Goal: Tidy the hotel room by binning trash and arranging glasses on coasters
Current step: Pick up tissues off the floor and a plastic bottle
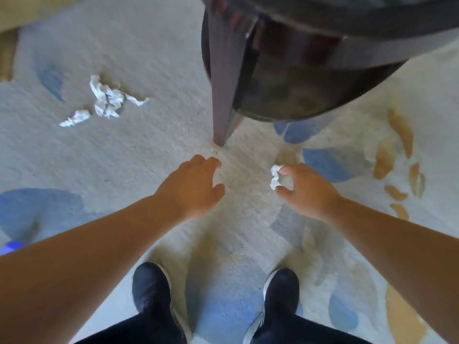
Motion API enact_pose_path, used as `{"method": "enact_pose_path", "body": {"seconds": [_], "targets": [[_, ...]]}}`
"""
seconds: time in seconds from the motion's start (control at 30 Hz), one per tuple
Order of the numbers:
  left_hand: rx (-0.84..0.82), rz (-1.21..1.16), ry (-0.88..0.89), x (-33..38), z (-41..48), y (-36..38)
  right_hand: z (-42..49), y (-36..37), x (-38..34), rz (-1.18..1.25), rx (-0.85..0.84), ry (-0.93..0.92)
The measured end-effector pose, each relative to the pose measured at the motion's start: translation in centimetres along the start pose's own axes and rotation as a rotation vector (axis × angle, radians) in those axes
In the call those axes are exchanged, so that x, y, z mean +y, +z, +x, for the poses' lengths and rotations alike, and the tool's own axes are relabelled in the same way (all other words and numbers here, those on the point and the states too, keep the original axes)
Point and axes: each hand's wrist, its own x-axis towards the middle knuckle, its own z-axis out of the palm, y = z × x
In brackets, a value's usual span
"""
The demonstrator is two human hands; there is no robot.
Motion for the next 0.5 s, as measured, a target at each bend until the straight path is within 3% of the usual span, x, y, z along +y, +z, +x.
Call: {"method": "enact_pose_path", "body": {"seconds": [0.5], "targets": [[0.101, -0.02, 0.041, -7.8, 9.7, 8.7, 12.9, 11.1, 4.4, -0.187, -0.051, 0.133]]}}
